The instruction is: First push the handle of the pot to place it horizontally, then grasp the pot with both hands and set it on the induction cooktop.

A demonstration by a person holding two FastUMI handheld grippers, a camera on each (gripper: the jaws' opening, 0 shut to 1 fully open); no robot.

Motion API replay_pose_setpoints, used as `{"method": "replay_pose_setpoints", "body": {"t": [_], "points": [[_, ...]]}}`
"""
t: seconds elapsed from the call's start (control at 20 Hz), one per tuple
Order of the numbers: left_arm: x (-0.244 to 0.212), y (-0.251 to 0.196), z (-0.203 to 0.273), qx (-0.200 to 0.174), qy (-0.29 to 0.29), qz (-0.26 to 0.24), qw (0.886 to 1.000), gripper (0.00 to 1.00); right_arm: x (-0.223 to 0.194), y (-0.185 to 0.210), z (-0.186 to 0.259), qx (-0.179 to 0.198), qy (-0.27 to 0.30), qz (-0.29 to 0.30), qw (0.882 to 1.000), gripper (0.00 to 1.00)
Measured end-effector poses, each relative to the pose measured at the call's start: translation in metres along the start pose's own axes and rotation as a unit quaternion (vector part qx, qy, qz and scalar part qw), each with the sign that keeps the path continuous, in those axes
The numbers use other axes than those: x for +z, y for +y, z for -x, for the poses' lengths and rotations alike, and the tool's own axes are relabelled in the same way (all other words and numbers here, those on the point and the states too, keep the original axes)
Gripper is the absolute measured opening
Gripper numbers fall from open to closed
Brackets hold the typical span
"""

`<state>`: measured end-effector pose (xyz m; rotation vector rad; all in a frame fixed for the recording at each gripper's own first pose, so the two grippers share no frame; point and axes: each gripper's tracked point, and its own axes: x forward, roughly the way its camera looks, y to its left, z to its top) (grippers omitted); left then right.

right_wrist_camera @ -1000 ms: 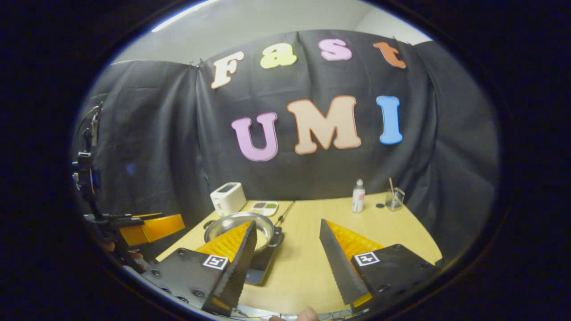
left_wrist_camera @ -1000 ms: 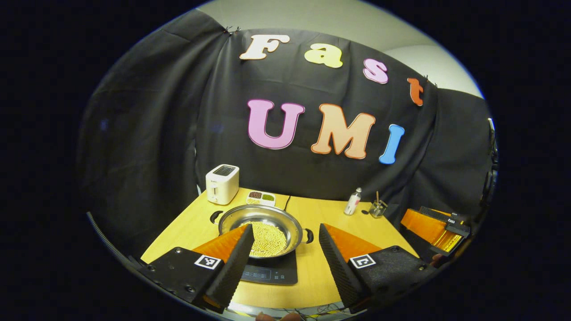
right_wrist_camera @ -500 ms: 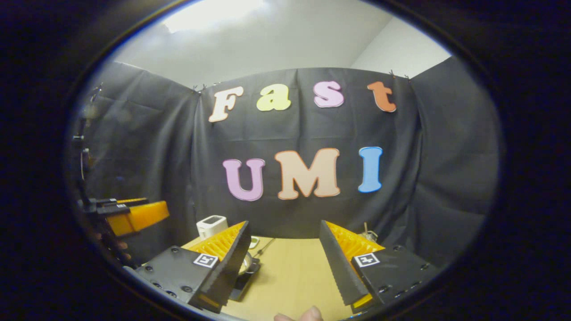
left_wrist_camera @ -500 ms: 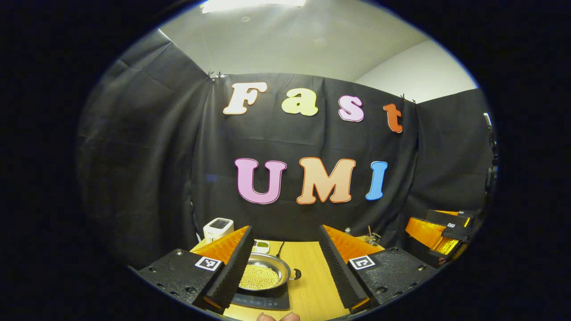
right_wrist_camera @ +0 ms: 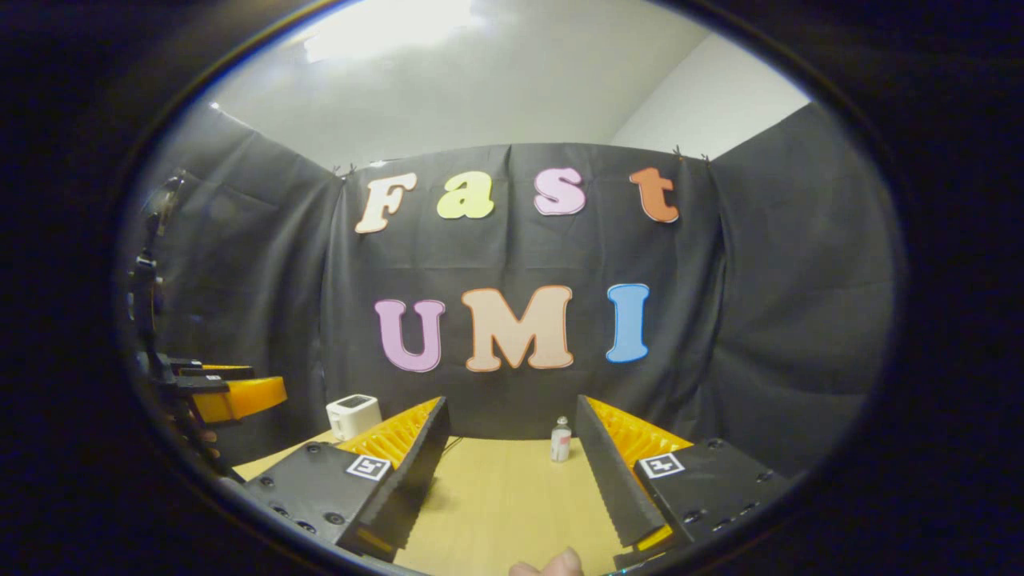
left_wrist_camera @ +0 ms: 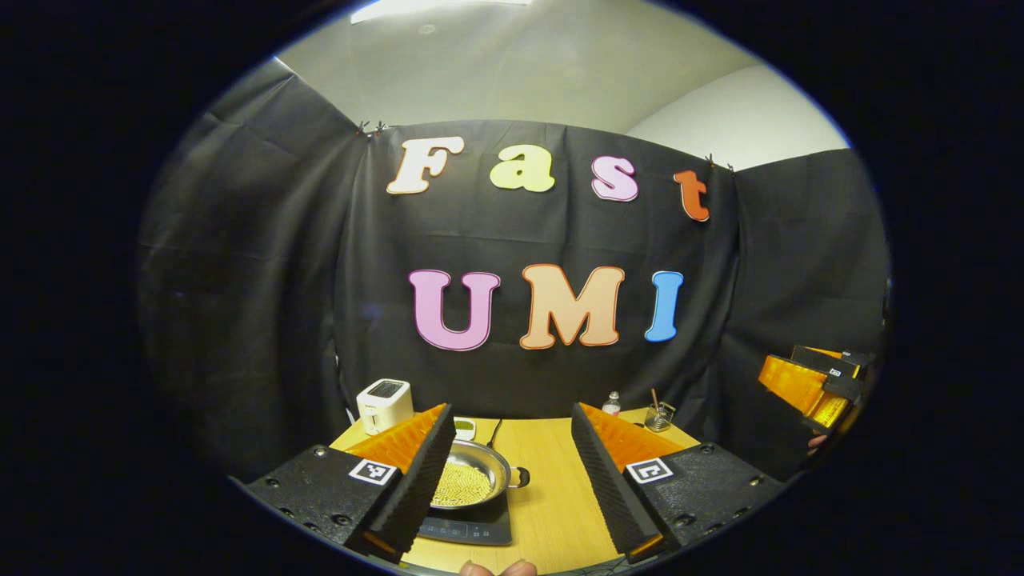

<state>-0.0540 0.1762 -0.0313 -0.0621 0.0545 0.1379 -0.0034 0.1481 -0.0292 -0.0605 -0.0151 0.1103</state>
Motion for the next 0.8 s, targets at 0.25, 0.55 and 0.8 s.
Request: {"method": "replay_pose_setpoints", "body": {"t": [0.25, 0.55, 0.8], "points": [[-0.004, -0.015, 0.002, -0.02, 0.005, -0.012, 1.0, 0.88, -0.003, -0.009, -0.002, -0.014, 0.004, -0.026, 1.0, 0.93], [-0.011, -0.026, -0.002, -0.037, 0.017, -0.021, 0.999, 0.88, -0.008, -0.015, 0.0, -0.026, 0.005, -0.036, 0.999, 0.93], [-0.014, -0.036, -0.008, -0.051, 0.021, -0.017, 0.998, 0.89, -0.011, -0.023, 0.001, -0.036, 0.01, -0.041, 0.998, 0.94]]}}
